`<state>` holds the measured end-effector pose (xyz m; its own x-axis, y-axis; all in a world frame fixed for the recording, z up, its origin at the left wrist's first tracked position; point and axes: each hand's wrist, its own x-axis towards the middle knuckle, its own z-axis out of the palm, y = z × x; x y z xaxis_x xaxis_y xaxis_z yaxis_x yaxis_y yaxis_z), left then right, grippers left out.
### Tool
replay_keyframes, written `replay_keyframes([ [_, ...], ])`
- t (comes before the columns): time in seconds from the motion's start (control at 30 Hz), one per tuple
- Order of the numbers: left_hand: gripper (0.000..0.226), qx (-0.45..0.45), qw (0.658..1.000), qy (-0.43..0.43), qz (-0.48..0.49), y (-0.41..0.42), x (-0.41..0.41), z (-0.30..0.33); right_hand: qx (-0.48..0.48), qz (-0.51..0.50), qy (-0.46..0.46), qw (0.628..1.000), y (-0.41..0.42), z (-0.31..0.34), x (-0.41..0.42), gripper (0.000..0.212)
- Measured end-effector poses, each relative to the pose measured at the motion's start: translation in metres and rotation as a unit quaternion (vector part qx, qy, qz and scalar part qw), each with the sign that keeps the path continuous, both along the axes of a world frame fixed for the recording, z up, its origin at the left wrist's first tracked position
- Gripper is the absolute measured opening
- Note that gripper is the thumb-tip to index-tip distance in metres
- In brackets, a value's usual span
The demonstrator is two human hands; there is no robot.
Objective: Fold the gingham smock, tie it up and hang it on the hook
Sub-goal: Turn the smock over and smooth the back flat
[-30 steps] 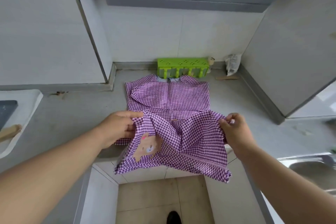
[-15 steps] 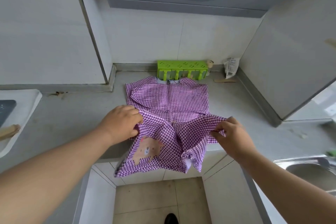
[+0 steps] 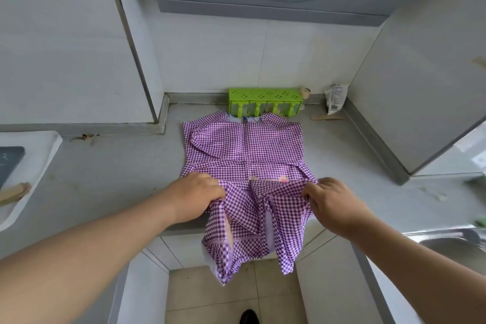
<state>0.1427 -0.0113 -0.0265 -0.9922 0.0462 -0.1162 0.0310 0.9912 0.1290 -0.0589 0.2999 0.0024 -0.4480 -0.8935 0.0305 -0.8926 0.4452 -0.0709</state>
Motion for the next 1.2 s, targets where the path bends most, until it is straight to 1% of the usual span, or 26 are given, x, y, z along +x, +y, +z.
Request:
replay_keyframes([
  [0.03,0.018,0.021,0.999,-0.025,0.023,0.002,-0.001,0.001,0.029,-0.038,-0.057,0.997,-0.002,0.002,0.002,0.013],
  [0.1,0.023,0.054,0.995,-0.066,0.059,0.002,-0.003,0.001,0.055,-0.124,-0.135,0.982,-0.006,0.003,0.002,0.019],
  [0.17,0.019,0.061,0.990,-0.111,0.069,0.000,-0.003,0.002,0.039,-0.190,-0.204,0.960,-0.008,0.005,-0.001,0.022],
  [0.2,0.016,0.066,0.986,-0.135,0.069,-0.002,-0.004,0.003,0.031,-0.211,-0.233,0.949,-0.008,0.005,-0.004,0.018],
  [0.23,0.014,0.081,0.981,-0.158,0.072,-0.005,-0.004,0.003,0.033,-0.221,-0.258,0.940,-0.008,0.007,-0.006,0.013],
  [0.3,0.017,0.114,0.970,-0.199,0.077,-0.012,-0.005,0.005,0.068,-0.221,-0.287,0.930,-0.007,0.008,-0.013,0.006],
  [0.37,0.024,0.142,0.960,-0.224,0.092,-0.018,-0.005,0.008,0.119,-0.208,-0.305,0.922,-0.003,0.009,-0.018,0.009],
  [0.43,0.028,0.212,0.941,-0.227,0.136,-0.020,-0.004,0.014,0.152,-0.204,-0.338,0.906,0.001,0.009,-0.022,0.014],
  [0.47,0.027,0.250,0.928,-0.218,0.167,-0.020,-0.003,0.019,0.157,-0.211,-0.360,0.895,0.002,0.008,-0.023,0.011],
  [0.5,0.021,0.279,0.916,-0.205,0.201,-0.021,-0.003,0.021,0.153,-0.221,-0.386,0.883,0.003,0.010,-0.023,0.008],
  [0.53,0.020,0.299,0.906,-0.190,0.233,-0.022,-0.003,0.024,0.138,-0.234,-0.416,0.868,0.004,0.012,-0.023,0.011],
  [0.57,0.023,0.329,0.892,-0.173,0.258,-0.022,-0.003,0.026,0.103,-0.252,-0.455,0.848,0.005,0.015,-0.023,0.016],
  [0.6,0.025,0.366,0.875,-0.150,0.281,-0.023,-0.003,0.025,0.044,-0.269,-0.498,0.823,0.004,0.019,-0.023,0.019],
  [0.67,0.023,0.447,0.821,-0.079,0.345,-0.024,-0.003,0.025,-0.135,-0.300,-0.567,0.755,0.004,0.030,-0.026,0.024],
  [0.7,0.024,0.486,0.788,-0.042,0.375,-0.027,-0.004,0.023,-0.234,-0.333,-0.572,0.712,0.003,0.032,-0.029,0.025],
  [0.73,0.027,0.526,0.752,-0.010,0.397,-0.030,-0.004,0.020,-0.320,-0.372,-0.556,0.671,0.002,0.034,-0.035,0.024],
  [0.77,0.032,0.559,0.715,0.018,0.419,-0.034,-0.004,0.018,-0.381,-0.405,-0.530,0.640,0.002,0.035,-0.042,0.024],
  [0.8,0.034,0.586,0.681,0.040,0.437,-0.038,-0.004,0.019,-0.420,-0.427,-0.505,0.621,0.002,0.033,-0.049,0.023],
  [0.87,0.039,0.623,0.622,0.078,0.468,-0.048,-0.006,0.016,-0.460,-0.446,-0.482,0.598,0.002,0.033,-0.057,0.021],
  [0.9,0.040,0.632,0.603,0.086,0.480,-0.049,-0.007,0.019,-0.468,-0.449,-0.482,0.589,0.003,0.035,-0.060,0.020],
  [0.93,0.042,0.635,0.595,0.084,0.486,-0.050,-0.008,0.022,-0.467,-0.449,-0.486,0.587,0.004,0.036,-0.061,0.019],
  [0.97,0.042,0.635,0.597,0.083,0.484,-0.048,-0.009,0.027,-0.459,-0.448,-0.487,0.592,0.004,0.039,-0.061,0.018],
  [1.0,0.041,0.636,0.602,0.080,0.477,-0.046,-0.011,0.032,-0.447,-0.448,-0.485,0.604,0.004,0.041,-0.060,0.018],
  [1.1,0.039,0.648,0.607,0.077,0.453,-0.042,-0.014,0.045,-0.402,-0.448,-0.455,0.657,-0.001,0.049,-0.054,0.020],
  [1.13,0.041,0.653,0.608,0.068,0.448,-0.041,-0.015,0.048,-0.392,-0.446,-0.447,0.669,-0.003,0.051,-0.054,0.021],
  [1.2,0.046,0.662,0.612,0.025,0.432,-0.040,-0.014,0.053,-0.377,-0.439,-0.453,0.678,-0.003,0.054,-0.056,0.021],
])
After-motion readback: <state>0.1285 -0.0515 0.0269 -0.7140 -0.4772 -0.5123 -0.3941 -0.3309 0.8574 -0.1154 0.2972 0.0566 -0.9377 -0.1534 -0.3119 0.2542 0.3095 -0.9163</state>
